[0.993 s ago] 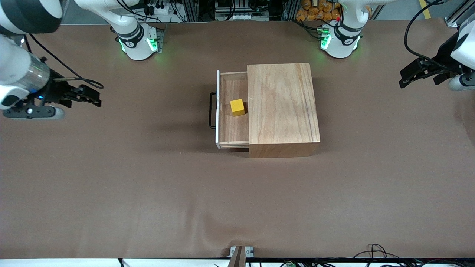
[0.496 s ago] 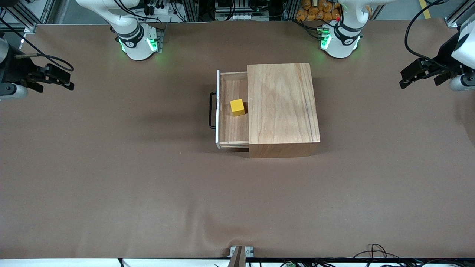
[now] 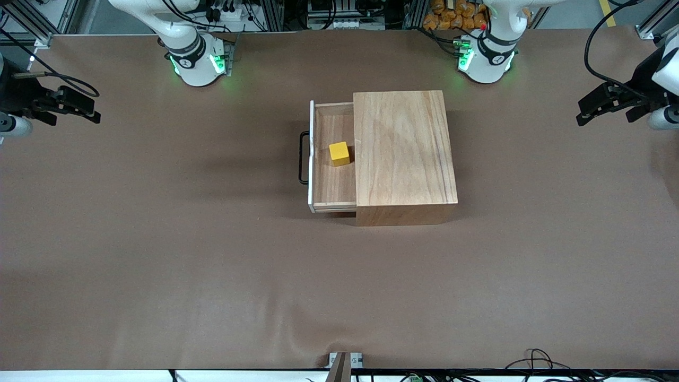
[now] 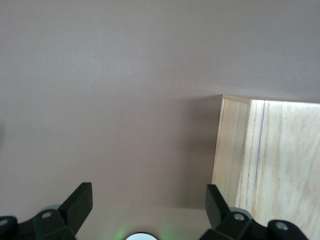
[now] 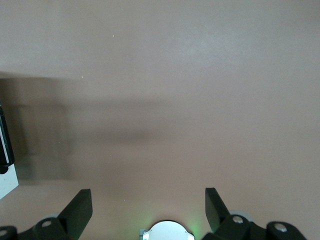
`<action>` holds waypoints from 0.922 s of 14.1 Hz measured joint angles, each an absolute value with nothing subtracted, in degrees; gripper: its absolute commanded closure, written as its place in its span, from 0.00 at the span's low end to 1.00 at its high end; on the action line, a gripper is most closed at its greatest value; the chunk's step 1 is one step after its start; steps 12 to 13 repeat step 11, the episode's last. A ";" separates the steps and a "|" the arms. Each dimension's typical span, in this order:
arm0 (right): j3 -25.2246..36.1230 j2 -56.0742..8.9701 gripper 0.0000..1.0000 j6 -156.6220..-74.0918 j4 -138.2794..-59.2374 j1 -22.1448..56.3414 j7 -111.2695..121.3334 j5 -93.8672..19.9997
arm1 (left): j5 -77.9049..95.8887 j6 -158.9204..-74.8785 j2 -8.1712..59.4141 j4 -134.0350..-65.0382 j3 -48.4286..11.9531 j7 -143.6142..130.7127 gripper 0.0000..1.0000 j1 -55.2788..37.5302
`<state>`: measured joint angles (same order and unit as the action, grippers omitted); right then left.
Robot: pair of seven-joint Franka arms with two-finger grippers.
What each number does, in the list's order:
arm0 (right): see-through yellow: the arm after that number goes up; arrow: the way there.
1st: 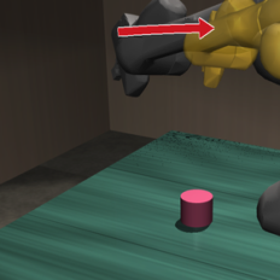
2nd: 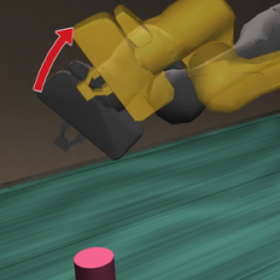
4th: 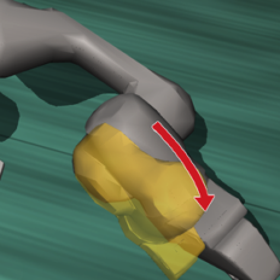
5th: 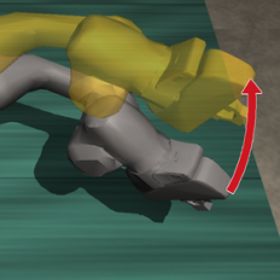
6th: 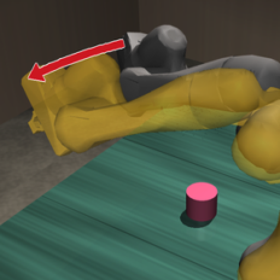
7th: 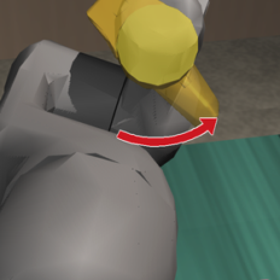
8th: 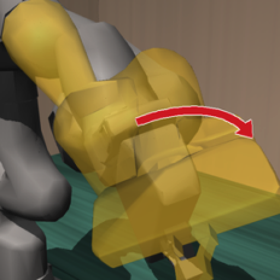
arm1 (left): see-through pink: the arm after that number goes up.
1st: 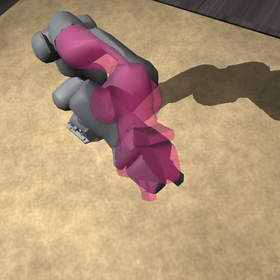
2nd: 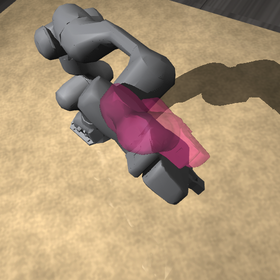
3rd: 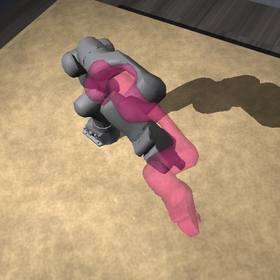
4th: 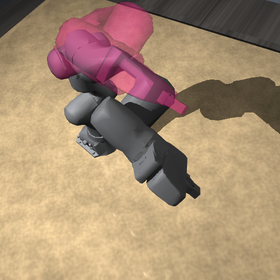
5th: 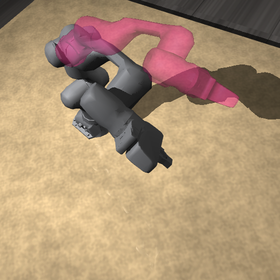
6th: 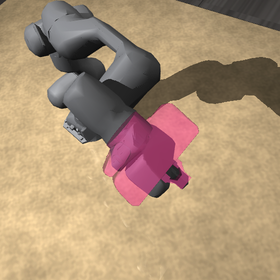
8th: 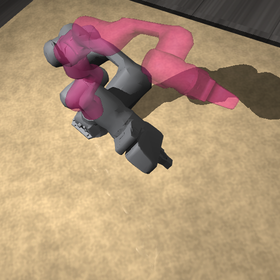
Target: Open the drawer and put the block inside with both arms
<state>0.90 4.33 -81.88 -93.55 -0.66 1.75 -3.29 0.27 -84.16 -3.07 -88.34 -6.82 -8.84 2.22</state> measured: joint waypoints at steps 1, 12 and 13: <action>1.06 4.33 0.00 -81.89 -93.55 -0.66 1.75 -3.11 | 0.27 -84.13 -3.14 -88.34 -6.82 -8.84 0.00 2.25; 1.51 4.33 0.00 -82.37 -91.63 -0.67 1.76 -0.72 | 0.26 -83.63 -3.75 -87.59 -6.79 -8.79 0.00 2.68; 1.51 4.33 0.00 -82.37 -91.63 -0.67 1.76 -0.72 | 0.26 -83.63 -3.75 -87.59 -6.79 -8.79 0.00 2.68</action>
